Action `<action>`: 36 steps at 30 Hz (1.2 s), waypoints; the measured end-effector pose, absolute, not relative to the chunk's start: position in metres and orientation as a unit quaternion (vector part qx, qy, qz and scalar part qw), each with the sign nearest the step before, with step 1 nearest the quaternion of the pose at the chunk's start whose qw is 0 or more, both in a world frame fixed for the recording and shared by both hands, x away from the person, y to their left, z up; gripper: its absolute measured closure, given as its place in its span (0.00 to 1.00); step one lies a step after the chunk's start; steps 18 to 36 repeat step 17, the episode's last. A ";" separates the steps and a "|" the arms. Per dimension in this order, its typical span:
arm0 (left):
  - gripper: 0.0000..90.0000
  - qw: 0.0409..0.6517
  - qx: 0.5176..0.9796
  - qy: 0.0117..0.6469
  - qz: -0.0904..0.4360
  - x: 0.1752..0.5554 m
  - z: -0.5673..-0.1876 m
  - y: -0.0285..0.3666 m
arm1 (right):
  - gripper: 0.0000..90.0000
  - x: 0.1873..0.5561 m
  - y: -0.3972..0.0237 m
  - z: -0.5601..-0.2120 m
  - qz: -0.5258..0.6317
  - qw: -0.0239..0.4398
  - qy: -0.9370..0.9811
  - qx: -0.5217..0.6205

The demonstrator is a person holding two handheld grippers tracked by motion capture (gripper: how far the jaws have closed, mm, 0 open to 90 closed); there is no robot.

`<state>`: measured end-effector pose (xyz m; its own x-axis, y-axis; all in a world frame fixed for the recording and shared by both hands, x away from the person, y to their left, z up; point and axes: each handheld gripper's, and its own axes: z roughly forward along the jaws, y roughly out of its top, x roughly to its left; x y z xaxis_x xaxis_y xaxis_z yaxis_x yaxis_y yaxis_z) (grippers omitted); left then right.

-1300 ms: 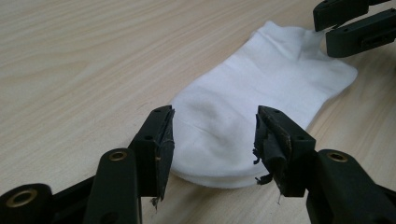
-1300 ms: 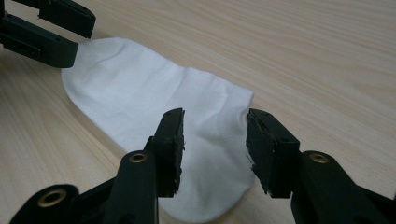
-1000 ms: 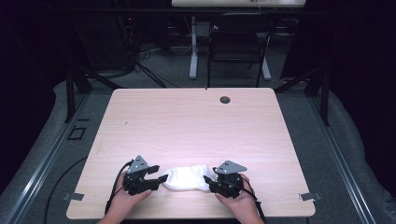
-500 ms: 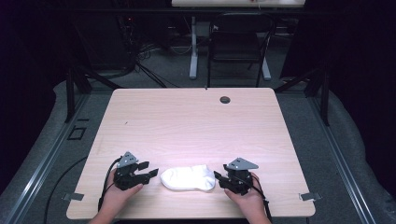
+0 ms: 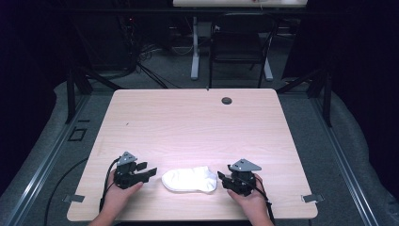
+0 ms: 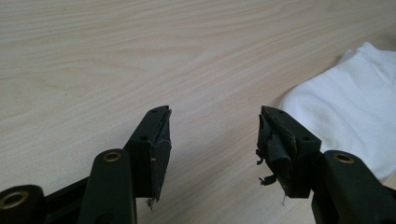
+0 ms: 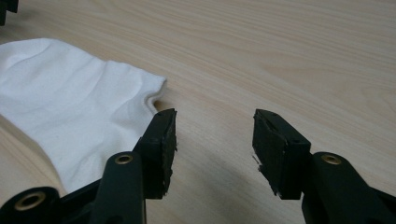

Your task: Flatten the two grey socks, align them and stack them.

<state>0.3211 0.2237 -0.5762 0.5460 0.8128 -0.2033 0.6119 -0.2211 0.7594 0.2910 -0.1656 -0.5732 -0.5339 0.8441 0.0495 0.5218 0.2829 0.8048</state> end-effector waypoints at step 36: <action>0.48 0.423 0.773 0.457 0.120 0.321 -0.575 0.223 | 0.54 0.294 -0.166 -0.578 0.405 0.199 0.769 0.452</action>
